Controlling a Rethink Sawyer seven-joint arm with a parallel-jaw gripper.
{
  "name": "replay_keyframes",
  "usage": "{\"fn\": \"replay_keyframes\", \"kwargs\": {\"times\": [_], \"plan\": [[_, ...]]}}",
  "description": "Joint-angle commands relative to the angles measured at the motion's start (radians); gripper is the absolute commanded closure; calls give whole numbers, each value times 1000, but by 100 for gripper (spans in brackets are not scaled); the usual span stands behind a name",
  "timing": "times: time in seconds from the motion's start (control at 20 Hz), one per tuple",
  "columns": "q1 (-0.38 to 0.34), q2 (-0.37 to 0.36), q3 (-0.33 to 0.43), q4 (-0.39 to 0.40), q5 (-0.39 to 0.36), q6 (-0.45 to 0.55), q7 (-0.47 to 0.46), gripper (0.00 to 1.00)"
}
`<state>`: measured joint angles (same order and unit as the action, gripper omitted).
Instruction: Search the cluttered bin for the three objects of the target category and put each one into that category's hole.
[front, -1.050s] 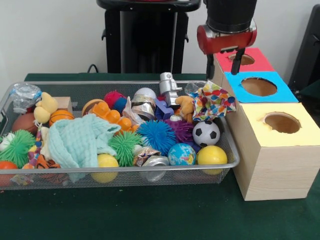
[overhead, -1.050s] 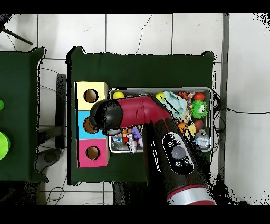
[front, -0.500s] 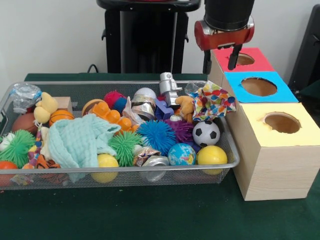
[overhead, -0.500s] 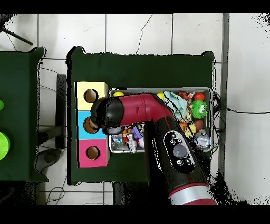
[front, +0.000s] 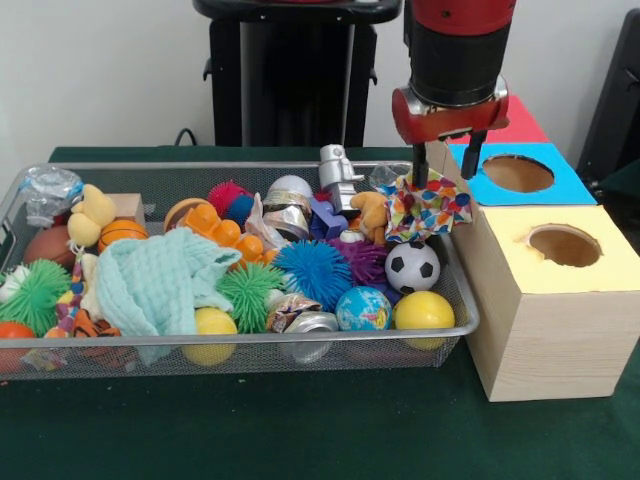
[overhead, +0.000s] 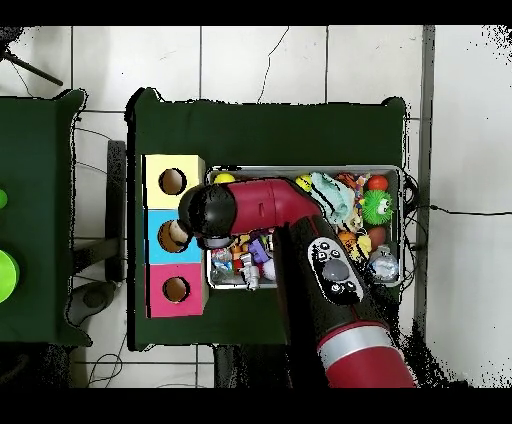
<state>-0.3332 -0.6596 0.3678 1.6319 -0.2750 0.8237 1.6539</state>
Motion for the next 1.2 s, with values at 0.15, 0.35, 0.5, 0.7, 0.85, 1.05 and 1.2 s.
{"fn": "replay_keyframes", "kwargs": {"times": [0.15, 0.35, 0.5, 0.7, 0.85, 1.05, 1.2], "plan": [[-7, 99, 32, -92, -58, -52, -38, 0], [-6, 124, 29, -114, -82, -79, -47, 0], [-7, 131, 32, -117, -94, -87, -58, 0], [-9, 139, 35, -119, -106, -90, -68, 0], [-14, 151, 41, -117, -117, -102, -76, 0], [-20, 174, 48, -125, -130, -117, -81, 0], [-21, 179, 51, -127, -139, -120, -82, 0]]}}
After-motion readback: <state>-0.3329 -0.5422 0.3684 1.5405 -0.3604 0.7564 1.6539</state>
